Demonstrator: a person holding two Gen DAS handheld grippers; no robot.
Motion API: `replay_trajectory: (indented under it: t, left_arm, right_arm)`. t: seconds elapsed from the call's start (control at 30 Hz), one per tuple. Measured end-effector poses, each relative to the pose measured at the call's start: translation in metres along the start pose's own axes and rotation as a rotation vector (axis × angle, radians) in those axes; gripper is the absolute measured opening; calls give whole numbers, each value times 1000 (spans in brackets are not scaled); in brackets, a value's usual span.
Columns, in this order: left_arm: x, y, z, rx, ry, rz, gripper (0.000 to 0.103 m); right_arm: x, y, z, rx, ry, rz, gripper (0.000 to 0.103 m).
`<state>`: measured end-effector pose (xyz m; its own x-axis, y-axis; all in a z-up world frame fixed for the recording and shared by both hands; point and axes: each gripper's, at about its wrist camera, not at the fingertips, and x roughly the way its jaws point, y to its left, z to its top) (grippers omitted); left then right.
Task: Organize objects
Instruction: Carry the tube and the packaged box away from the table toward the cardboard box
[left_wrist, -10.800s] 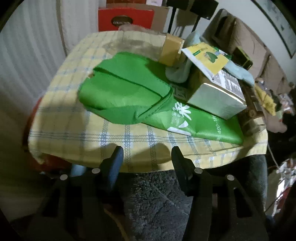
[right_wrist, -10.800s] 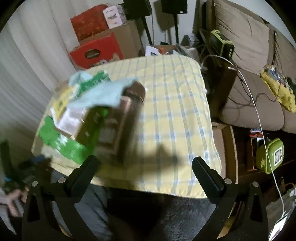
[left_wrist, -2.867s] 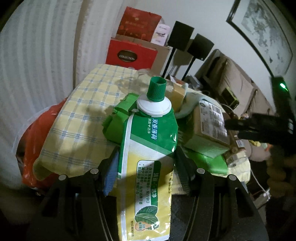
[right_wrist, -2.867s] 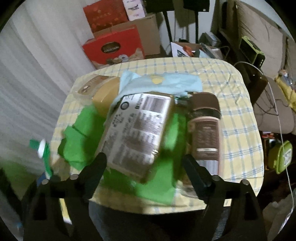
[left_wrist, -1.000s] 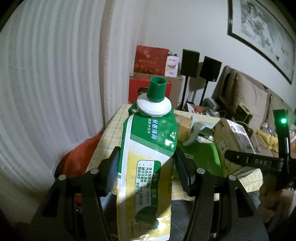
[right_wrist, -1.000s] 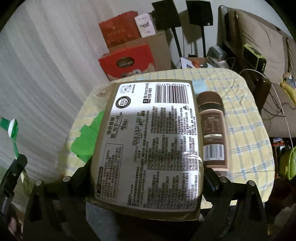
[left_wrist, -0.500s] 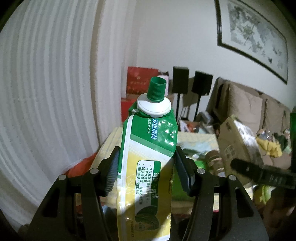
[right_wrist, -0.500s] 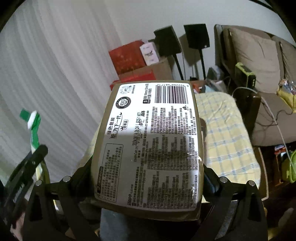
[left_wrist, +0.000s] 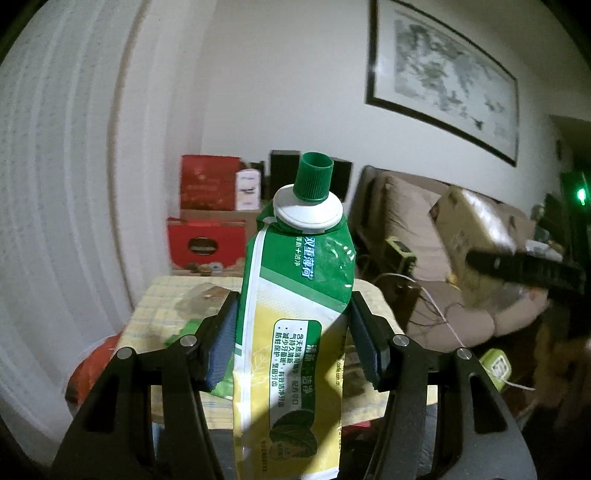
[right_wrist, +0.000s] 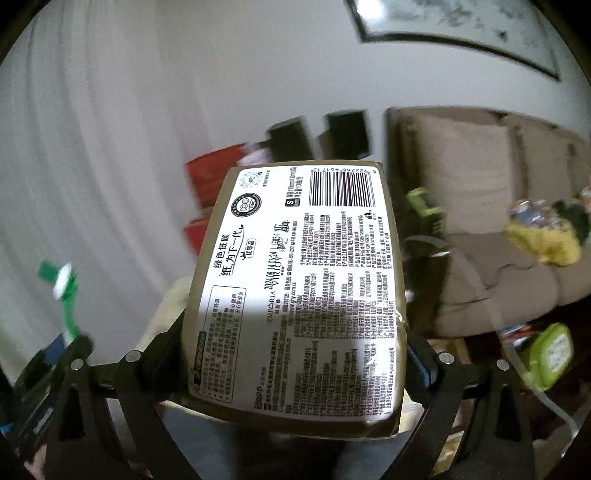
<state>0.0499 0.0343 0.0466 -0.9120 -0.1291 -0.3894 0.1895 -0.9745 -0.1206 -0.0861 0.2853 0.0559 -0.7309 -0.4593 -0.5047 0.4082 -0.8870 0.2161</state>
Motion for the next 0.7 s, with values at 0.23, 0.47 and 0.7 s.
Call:
replay_trajectory:
  t: [0.23,0.47,0.7]
  left_arm:
    - [12,-19,5,17,1,-42,54]
    - [33,-42,7,8,41,-108,54]
    - [34,-62,24,48,59,-64,54]
  right_arm:
    - [-65,-39,9,-57,-59,46,97]
    - [-74,-60,-2,-135,0,-120,97]
    - [-70,-104,-10,20,-1,82,97]
